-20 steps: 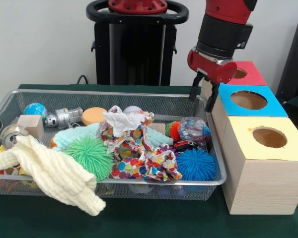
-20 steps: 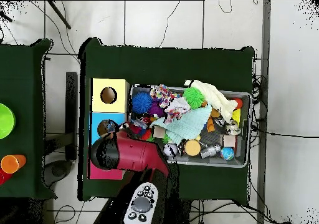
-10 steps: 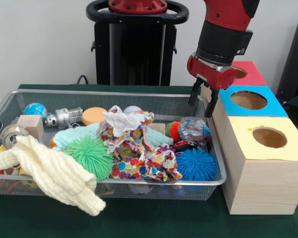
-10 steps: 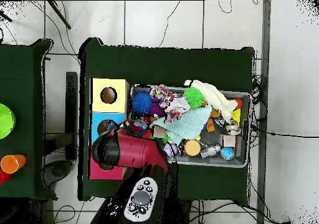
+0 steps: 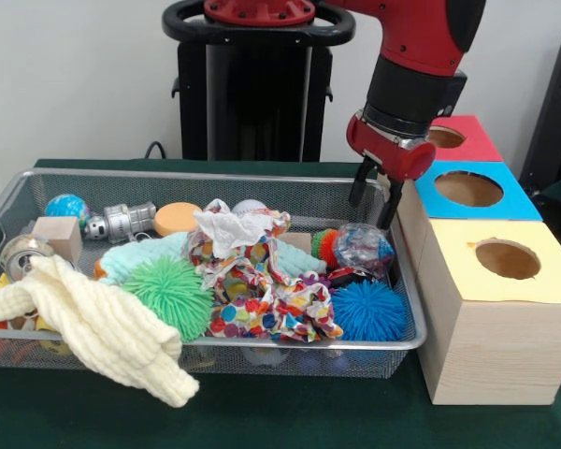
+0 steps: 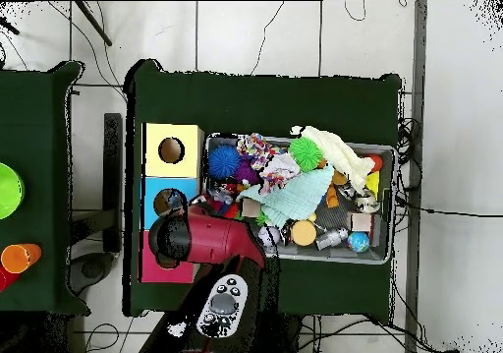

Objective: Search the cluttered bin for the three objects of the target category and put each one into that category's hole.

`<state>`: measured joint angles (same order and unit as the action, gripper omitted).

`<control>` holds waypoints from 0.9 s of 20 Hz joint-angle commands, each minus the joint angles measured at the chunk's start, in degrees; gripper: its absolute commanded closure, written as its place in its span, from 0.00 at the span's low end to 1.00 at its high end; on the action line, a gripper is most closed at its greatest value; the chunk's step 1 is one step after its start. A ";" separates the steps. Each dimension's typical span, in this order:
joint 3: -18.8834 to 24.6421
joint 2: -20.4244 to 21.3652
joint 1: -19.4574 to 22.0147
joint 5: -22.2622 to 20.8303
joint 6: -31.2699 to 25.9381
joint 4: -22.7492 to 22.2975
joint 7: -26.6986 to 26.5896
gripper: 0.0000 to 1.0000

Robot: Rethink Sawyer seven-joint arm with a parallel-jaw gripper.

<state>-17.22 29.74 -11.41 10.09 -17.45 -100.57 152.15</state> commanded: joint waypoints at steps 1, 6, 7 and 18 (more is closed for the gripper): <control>4.71 -2.07 1.76 3.03 1.35 1.62 7.33 0.00; 4.78 -2.16 1.74 3.14 1.48 1.73 7.38 0.00; 4.79 -2.10 1.82 3.13 1.40 1.77 7.30 0.00; 5.20 -1.85 2.12 2.85 2.34 1.49 6.94 0.00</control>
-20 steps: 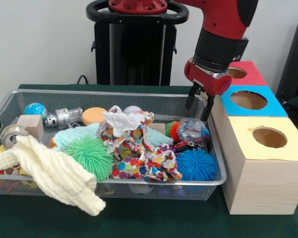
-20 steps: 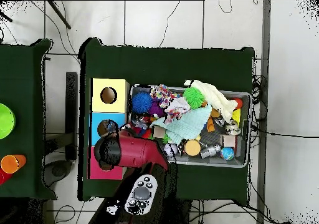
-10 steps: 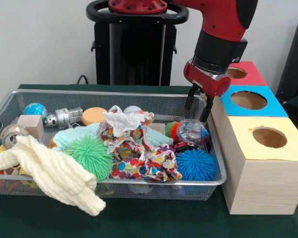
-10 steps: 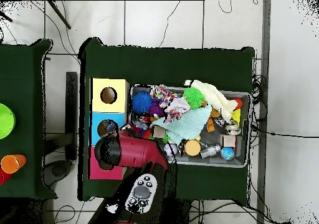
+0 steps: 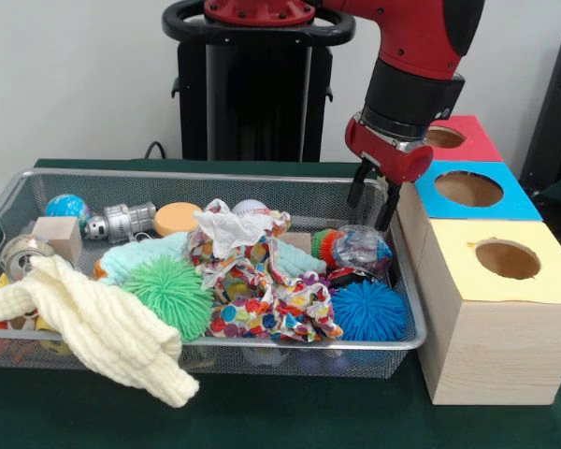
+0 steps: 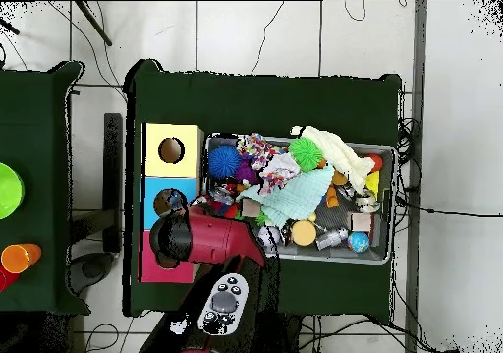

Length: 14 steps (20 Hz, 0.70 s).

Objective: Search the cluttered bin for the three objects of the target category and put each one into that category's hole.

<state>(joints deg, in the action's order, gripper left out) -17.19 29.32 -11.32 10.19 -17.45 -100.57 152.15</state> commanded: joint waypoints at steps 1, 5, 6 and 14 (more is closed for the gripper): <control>5.16 -1.43 2.07 2.59 2.67 1.59 6.79 0.00; 5.12 -0.86 2.13 3.57 3.69 1.07 8.20 0.00; 5.49 -0.53 2.33 4.31 4.53 0.38 9.19 0.00; 4.94 2.07 1.76 13.67 5.48 -6.32 16.78 0.00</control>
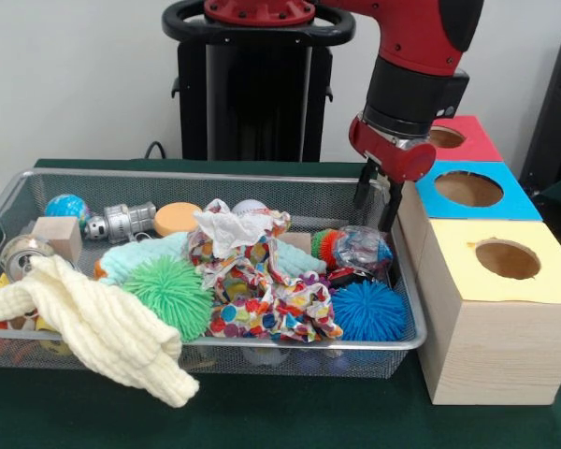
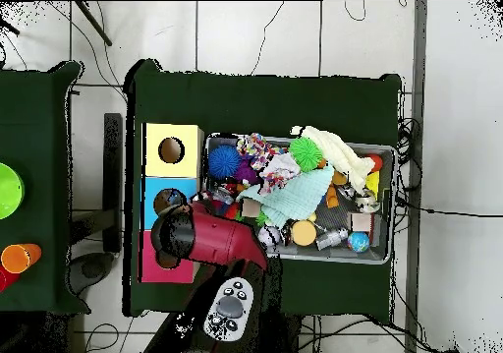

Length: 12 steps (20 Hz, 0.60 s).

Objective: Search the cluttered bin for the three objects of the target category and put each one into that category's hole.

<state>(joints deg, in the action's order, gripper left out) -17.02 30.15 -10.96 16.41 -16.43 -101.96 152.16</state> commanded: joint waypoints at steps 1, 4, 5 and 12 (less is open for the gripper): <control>5.55 1.03 1.73 8.21 5.96 -5.79 16.96 0.00; 7.39 0.49 2.23 10.37 10.07 -7.93 17.46 0.00; 7.59 0.36 2.00 11.19 10.70 -8.23 17.80 0.00; 8.23 -0.11 0.69 16.78 13.23 -10.20 17.90 0.00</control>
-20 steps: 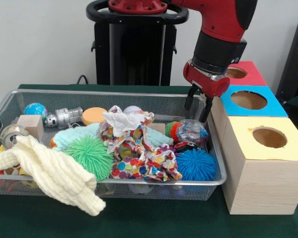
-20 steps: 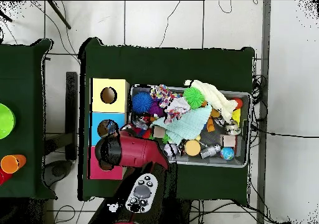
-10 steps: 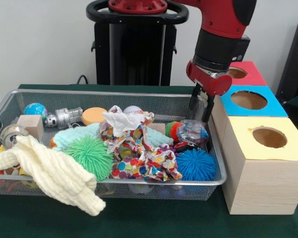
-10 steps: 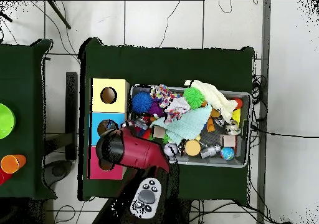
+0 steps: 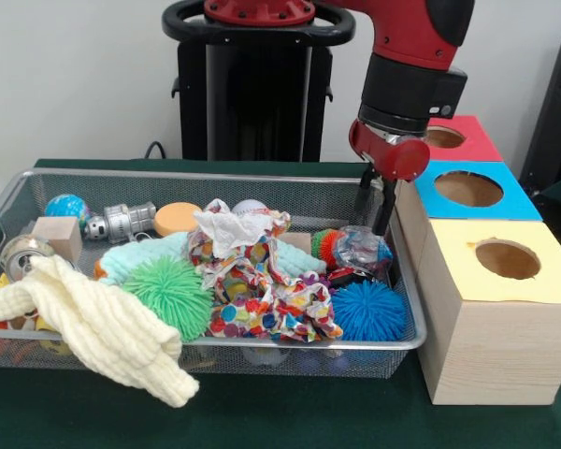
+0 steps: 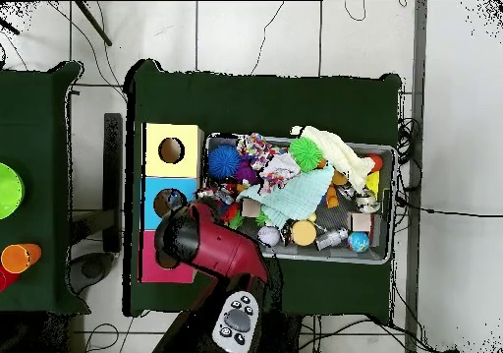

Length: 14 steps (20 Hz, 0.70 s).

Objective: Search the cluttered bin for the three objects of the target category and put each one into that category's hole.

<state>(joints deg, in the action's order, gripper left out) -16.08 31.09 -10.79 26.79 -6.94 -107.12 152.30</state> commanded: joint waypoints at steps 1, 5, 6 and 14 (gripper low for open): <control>7.46 -1.16 0.55 6.99 4.12 -5.12 17.55 0.00; 9.53 -1.58 2.70 7.40 7.08 -6.04 16.02 0.00; 10.02 -1.77 3.24 7.46 7.55 -6.08 15.65 0.00; 11.72 -3.52 4.31 7.31 10.70 -5.88 14.77 0.00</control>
<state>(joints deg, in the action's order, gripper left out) -11.56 30.11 -8.50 30.34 -0.99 -110.93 152.30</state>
